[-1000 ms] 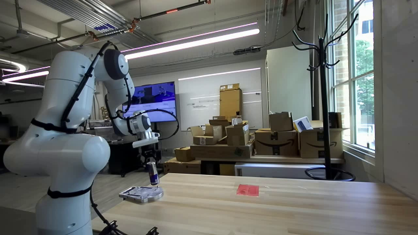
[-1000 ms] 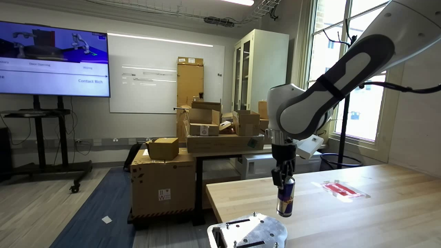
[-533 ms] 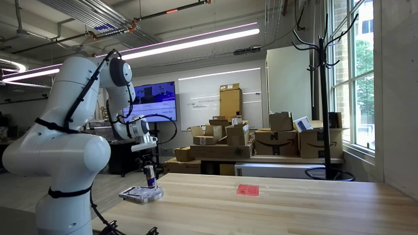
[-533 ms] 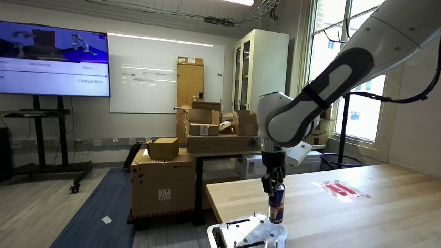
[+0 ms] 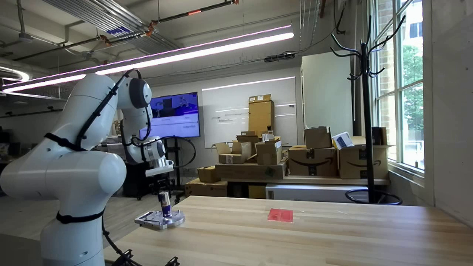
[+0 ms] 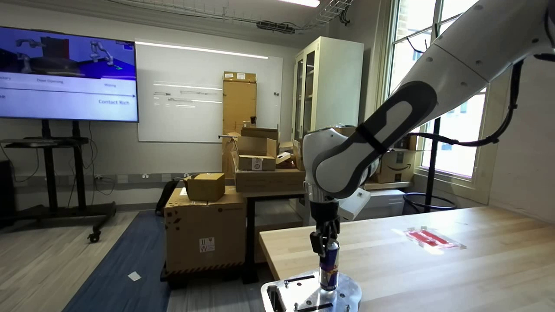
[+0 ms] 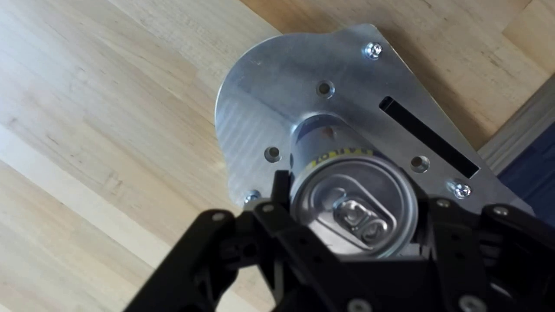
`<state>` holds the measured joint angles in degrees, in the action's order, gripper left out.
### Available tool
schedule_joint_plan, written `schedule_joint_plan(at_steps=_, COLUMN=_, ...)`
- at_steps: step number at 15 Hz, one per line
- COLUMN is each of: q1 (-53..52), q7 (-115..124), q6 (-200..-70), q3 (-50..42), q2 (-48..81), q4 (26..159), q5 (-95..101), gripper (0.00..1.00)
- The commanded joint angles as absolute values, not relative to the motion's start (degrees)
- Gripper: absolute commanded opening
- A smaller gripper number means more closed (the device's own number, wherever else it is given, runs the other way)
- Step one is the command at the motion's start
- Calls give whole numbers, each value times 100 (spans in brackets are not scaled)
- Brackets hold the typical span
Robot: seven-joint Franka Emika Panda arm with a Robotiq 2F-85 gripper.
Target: Pick up the canned drink and put it on the metallic object
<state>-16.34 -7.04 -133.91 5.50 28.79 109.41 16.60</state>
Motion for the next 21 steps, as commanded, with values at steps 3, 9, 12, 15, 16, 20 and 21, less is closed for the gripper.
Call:
schedule_joint_plan(at_steps=3, q1=-1756, q7=-540, q6=-13040, q3=550, q2=3218, q4=10372, q5=1820, gripper=33)
schedule_joint_plan(at_steps=9, q1=-1784, q7=-496, q6=-12878, q3=528, q2=3299, q4=10232, q5=1825, gripper=83)
schedule_joint_plan(at_steps=12, q1=-1783, q7=-464, q6=-12815, q3=514, q2=3293, q4=10221, q5=1826, gripper=97)
schedule_joint_plan(at_steps=15, q1=-1784, q7=-429, q6=-12791, q3=515, q2=3213, q4=10275, q5=1835, gripper=100)
schedule_joint_plan(at_steps=16, q1=-1785, q7=-424, q6=-12794, q3=515, q2=3185, q4=10292, q5=1840, gripper=100)
schedule_joint_plan(at_steps=20, q1=-1738, q7=-372, q6=-12779, q3=533, q2=2865, q4=10425, q5=1783, gripper=100)
schedule_joint_plan(at_steps=21, q1=-1722, q7=-342, q6=-12775, q3=534, q2=2666, q4=10512, q5=1774, gripper=100)
